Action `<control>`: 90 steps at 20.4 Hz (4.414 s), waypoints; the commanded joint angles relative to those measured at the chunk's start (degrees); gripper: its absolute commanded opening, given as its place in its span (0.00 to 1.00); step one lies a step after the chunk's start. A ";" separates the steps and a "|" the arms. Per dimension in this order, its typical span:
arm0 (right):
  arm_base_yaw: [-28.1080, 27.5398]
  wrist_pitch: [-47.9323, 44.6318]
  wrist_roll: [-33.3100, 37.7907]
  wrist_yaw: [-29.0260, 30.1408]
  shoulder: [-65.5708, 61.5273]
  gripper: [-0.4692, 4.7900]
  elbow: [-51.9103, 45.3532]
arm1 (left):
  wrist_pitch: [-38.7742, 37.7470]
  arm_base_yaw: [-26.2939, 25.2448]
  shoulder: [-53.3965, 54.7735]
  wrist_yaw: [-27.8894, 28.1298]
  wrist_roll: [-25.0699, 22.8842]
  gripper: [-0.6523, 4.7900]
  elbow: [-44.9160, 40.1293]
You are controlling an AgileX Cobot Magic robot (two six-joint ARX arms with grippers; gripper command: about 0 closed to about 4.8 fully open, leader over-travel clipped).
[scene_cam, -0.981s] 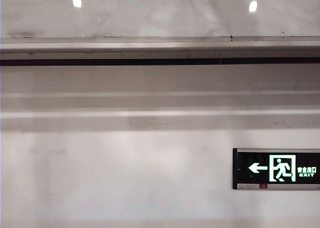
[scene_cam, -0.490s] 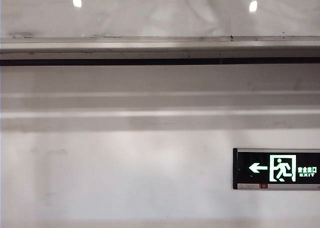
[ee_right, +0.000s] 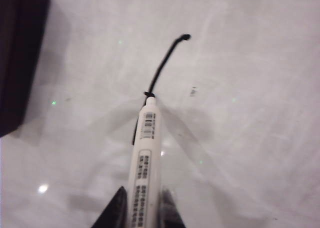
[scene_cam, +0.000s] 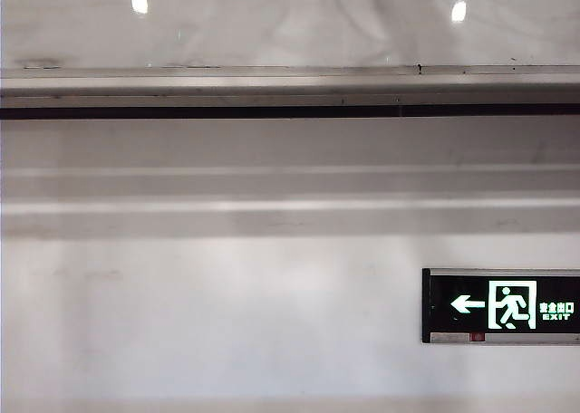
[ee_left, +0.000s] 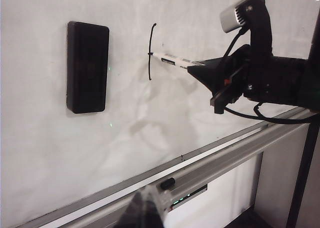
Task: Take a marker from the whiteboard tray, write "Hi!" on the whiteboard, and then put the marker back vertically into the whiteboard tray.
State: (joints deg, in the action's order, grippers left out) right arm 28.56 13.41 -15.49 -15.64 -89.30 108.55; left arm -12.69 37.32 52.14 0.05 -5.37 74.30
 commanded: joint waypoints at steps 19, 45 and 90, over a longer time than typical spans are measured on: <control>-3.93 -4.15 -6.19 1.66 5.18 0.09 0.31 | 0.72 0.02 -0.11 -0.31 -0.15 0.11 0.20; -7.19 1.57 -5.75 6.12 1.53 0.09 0.31 | 0.74 0.02 -0.17 -0.31 -0.13 0.11 0.20; -8.70 2.38 -5.77 5.84 5.73 0.09 0.26 | 0.70 0.02 -0.11 -0.31 -0.02 0.11 0.20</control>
State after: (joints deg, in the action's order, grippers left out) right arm 19.88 18.28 -21.50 -10.26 -83.53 108.71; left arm -12.69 37.32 52.16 0.03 -5.34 74.30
